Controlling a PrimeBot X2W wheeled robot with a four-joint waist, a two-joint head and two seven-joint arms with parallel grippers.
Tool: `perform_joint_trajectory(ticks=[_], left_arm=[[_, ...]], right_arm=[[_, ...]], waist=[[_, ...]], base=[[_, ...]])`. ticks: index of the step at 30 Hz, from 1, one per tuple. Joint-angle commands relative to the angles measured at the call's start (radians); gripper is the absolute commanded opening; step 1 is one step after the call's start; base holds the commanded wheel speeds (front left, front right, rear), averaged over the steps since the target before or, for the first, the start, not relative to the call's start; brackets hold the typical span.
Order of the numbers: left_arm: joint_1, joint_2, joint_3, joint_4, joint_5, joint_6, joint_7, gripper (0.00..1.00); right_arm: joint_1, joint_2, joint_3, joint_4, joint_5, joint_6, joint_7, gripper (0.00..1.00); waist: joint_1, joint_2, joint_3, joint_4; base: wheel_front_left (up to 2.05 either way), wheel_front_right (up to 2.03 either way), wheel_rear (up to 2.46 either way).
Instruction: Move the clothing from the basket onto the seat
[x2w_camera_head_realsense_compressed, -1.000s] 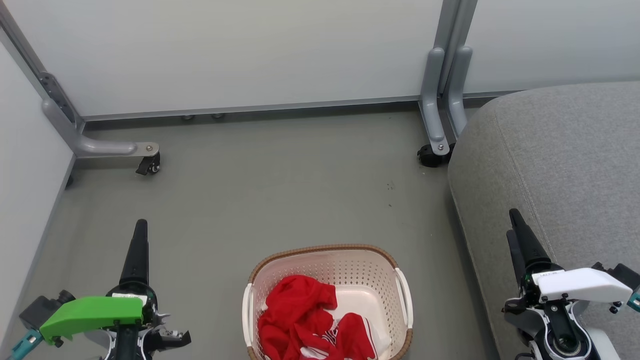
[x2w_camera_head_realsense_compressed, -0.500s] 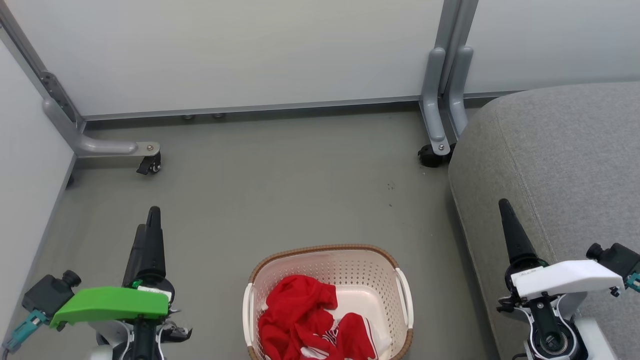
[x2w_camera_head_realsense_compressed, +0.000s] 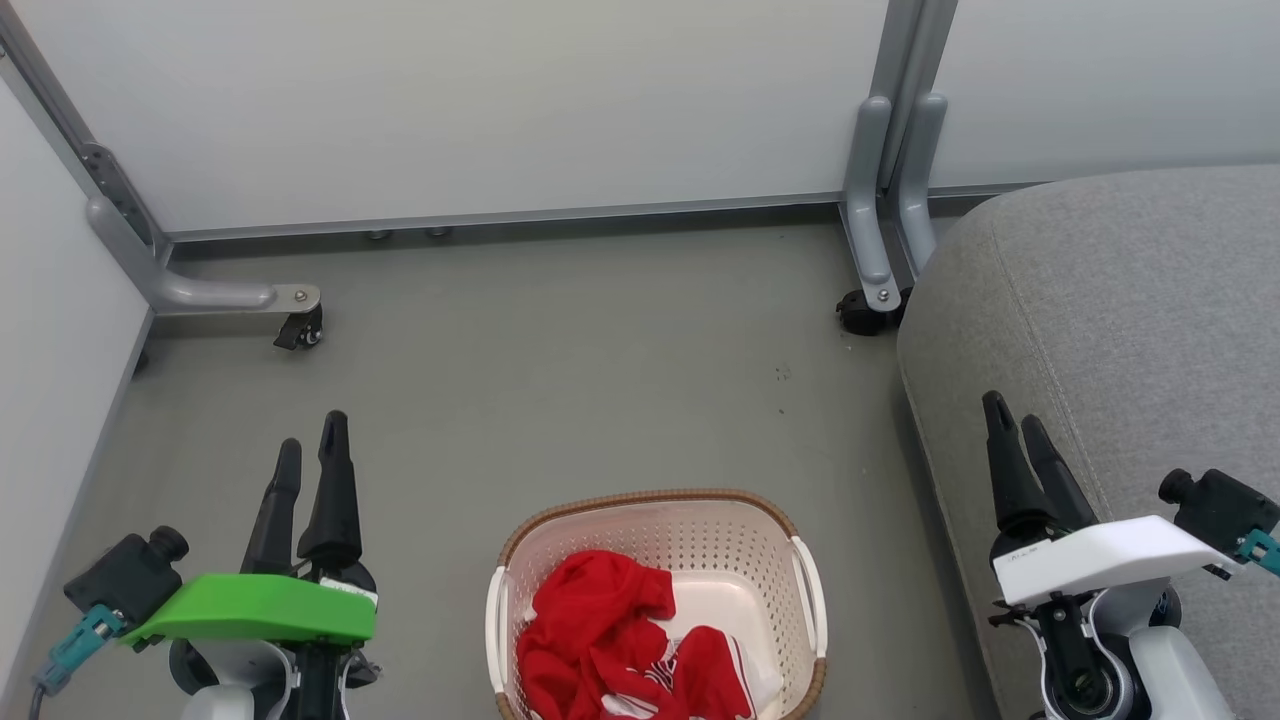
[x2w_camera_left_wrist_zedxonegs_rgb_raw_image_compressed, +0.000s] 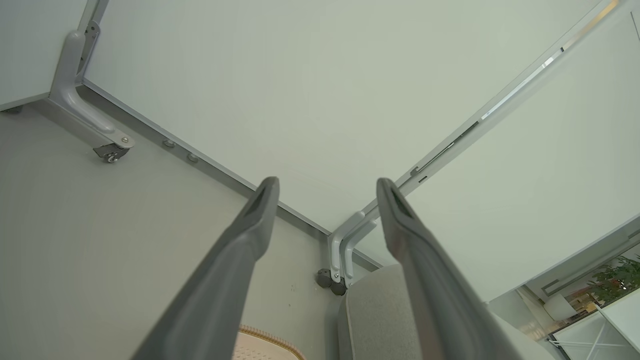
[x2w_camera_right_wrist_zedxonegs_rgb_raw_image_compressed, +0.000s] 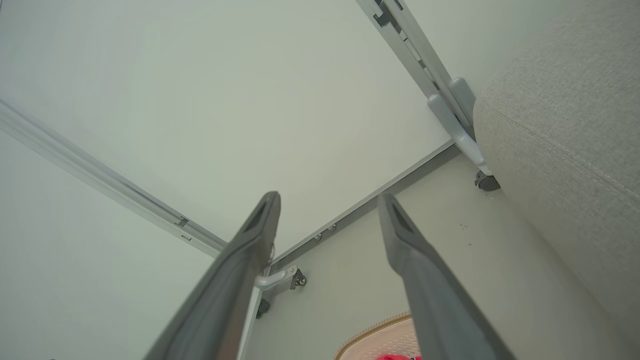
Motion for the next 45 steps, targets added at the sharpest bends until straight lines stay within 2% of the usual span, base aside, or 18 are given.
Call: perform_joint_trajectory(ticks=[1,19,45], left_arm=[[-0.003,0.015,-0.003,-0.013,0.041,-0.004,-0.011,1.00],[0.003,0.027,-0.042,0.009,0.262,-0.004,-0.063,1.00],[0.013,0.018,-0.051,0.074,0.494,-0.006,-0.125,1.00]], right_arm=[[-0.005,-0.002,0.007,-0.016,-0.043,0.001,-0.013,1.00],[0.000,0.008,0.029,0.013,-0.283,0.001,-0.064,1.00],[0.007,0.015,0.054,0.061,-0.526,0.001,-0.117,1.00]], waist=[[0.0000,-0.0001,0.001,0.000],[0.0000,-0.0001,0.004,-0.001],[0.0000,-0.0001,0.007,0.003]], base=[[0.00,0.00,0.00],[0.00,0.00,0.00],[0.00,0.00,0.00]])
